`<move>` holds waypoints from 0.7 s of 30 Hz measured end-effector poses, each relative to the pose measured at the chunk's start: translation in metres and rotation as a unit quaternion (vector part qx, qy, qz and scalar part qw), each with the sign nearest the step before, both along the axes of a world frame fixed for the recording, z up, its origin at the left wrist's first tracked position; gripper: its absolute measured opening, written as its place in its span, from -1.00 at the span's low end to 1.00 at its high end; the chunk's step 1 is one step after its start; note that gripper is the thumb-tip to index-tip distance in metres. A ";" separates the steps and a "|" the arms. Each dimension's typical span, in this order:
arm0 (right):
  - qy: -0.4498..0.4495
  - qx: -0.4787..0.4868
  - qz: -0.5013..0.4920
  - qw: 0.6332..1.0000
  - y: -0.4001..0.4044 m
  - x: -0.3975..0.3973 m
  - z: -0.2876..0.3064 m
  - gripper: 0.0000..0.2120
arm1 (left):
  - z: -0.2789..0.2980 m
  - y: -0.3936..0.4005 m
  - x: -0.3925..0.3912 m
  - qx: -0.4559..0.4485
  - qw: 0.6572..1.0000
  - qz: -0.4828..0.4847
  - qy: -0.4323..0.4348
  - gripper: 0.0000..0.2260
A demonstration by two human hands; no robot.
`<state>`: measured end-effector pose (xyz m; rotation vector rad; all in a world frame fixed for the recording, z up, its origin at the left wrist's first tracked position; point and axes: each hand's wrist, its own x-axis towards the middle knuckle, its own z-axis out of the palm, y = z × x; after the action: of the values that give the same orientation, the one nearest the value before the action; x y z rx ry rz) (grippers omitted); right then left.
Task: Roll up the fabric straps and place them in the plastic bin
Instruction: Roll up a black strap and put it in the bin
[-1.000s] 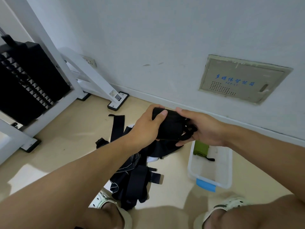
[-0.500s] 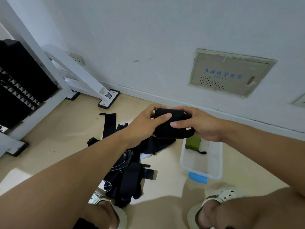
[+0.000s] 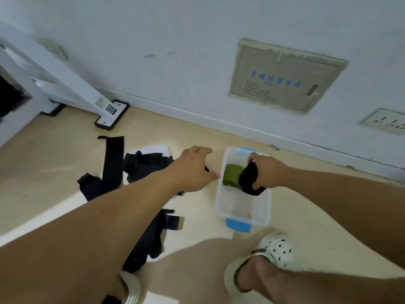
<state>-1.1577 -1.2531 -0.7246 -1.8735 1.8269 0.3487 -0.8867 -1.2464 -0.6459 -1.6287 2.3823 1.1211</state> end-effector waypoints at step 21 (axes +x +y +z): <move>0.165 -0.149 -0.083 0.971 -0.023 -0.005 -0.176 -0.60 | -0.053 -0.022 -0.038 0.072 0.996 0.003 -0.050 -0.40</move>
<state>-1.1624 -1.2757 -0.9008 -1.9263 2.3557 0.3602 -0.9243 -1.2687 -0.6985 -1.6066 2.1822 1.1528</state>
